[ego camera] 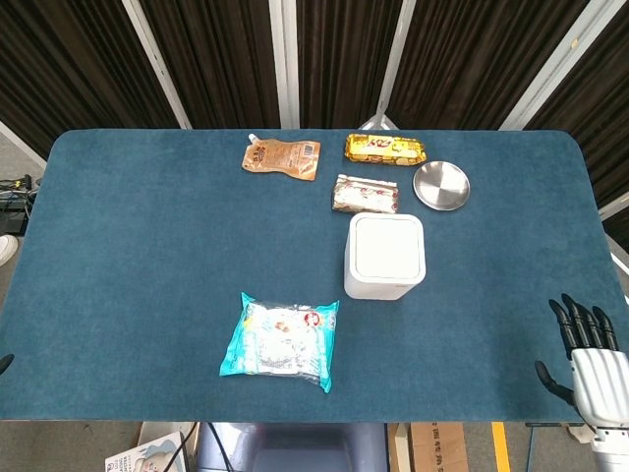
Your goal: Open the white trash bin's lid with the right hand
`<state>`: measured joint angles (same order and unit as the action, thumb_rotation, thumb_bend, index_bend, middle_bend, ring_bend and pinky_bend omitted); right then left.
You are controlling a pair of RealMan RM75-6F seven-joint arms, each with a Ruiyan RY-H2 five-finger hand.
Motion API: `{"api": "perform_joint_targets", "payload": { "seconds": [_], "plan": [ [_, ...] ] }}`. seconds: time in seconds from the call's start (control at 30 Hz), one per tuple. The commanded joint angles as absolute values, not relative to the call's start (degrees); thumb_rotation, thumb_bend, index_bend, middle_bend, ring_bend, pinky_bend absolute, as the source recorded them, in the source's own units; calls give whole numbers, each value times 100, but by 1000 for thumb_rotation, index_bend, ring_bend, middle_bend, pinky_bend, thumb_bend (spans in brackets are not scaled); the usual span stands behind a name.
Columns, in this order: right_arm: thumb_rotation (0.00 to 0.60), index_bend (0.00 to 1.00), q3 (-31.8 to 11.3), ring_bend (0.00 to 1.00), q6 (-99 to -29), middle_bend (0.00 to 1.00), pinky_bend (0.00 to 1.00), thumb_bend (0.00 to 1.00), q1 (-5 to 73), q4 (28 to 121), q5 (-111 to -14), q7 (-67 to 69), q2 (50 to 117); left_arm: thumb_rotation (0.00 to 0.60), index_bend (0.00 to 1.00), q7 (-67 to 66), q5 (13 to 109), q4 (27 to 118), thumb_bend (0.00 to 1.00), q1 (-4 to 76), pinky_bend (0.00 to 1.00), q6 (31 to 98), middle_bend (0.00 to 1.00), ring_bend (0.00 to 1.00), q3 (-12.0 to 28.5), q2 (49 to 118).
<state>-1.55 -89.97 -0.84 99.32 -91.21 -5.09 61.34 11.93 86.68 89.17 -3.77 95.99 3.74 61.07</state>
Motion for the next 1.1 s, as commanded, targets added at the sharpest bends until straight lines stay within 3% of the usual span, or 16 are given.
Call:
{"api": "perform_joint_targets", "payload": {
  "seconds": [0.03,0.1,0.17,0.3,0.37,0.57,0.8,1.1],
  "plan": [
    [600,51,-256,453,-8992,385,631,302,104,10331,-9410,-525,5848,600,192,1172,8685,8926,32,-382,0,9625,70,0,374,6119],
    [600,60,-353,599,-8943,536,739,306,247,10634,-9555,-553,5675,600,192,1171,8687,8923,32,-392,0,9655,70,0,381,6128],
    [600,64,-439,702,-8772,651,781,345,423,10992,-9636,-588,5463,600,192,1195,8680,8907,32,-406,0,9690,69,0,394,6138],
    [600,74,-565,839,-8283,824,843,588,778,11547,-9629,-585,5135,600,192,1244,8625,8870,32,-416,0,9722,70,0,437,6165],
    [600,80,-638,862,-8037,857,848,667,945,11755,-9534,-620,5022,600,192,1261,8613,8855,32,-417,0,9719,69,0,443,6170],
    [600,80,-765,864,-7128,863,848,776,1448,12287,-9114,-1302,4796,600,192,1303,8598,8832,32,-425,0,9732,70,0,458,6178],
    [600,80,-960,864,-6055,863,848,799,2141,12746,-8136,-1943,4709,600,192,1293,8578,8843,32,-412,0,9688,70,0,462,6172],
    [600,92,-1155,864,-5550,863,847,811,2790,12782,-6880,-2587,5019,600,192,1334,8530,8852,32,-411,0,9647,69,0,476,6155]
  ]
}}
